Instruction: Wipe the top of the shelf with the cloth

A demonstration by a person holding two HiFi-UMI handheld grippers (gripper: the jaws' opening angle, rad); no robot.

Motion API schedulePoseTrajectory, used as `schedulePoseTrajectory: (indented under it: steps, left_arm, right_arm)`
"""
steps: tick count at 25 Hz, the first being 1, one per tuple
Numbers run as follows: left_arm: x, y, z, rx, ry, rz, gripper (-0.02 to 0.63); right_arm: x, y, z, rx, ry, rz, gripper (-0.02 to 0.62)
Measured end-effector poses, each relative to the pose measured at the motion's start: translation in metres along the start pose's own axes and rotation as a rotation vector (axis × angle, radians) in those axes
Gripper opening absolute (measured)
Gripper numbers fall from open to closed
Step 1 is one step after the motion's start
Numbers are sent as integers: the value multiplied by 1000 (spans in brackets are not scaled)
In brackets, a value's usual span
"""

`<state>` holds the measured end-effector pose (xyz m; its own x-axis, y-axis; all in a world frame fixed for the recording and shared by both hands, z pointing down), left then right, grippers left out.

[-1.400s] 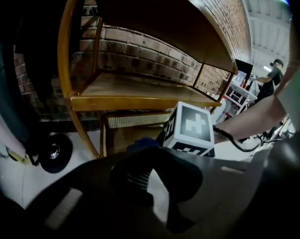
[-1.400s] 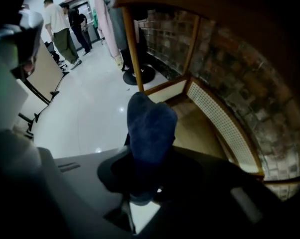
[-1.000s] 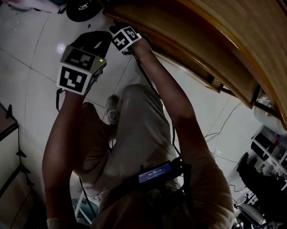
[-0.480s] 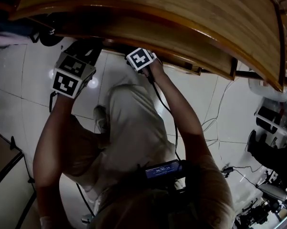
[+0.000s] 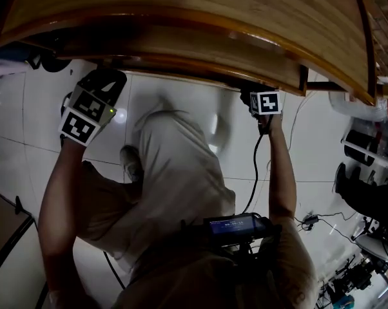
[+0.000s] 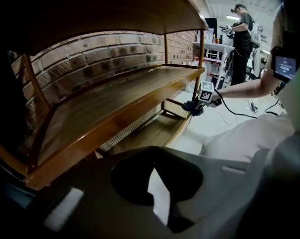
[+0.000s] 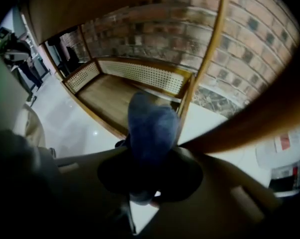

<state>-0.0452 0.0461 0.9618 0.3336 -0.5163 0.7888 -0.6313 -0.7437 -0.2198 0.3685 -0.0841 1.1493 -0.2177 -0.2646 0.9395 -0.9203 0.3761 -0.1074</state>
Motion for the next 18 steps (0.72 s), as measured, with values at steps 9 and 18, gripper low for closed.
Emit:
schedulePoseTrajectory:
  steps: [9, 18]
  left_arm:
    - [-7, -54, 64, 126, -103, -93, 5]
    - [14, -98, 75, 105, -124, -152, 4]
  right_arm:
    - [-22, 4, -7, -152, -219, -304, 95]
    - [-130, 194, -28, -233, -194, 212, 94]
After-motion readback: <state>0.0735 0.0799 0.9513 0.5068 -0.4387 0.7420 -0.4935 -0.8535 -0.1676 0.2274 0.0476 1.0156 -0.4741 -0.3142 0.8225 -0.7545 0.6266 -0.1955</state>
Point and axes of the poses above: the fingertips, and each gripper's own axes: x forward along the fingers, y to its left, z out of its top, the point moved 7 cm from there along -x, backward along the fingers, and after that the axes turned 14 degrees about x, right-handed, at the moved point
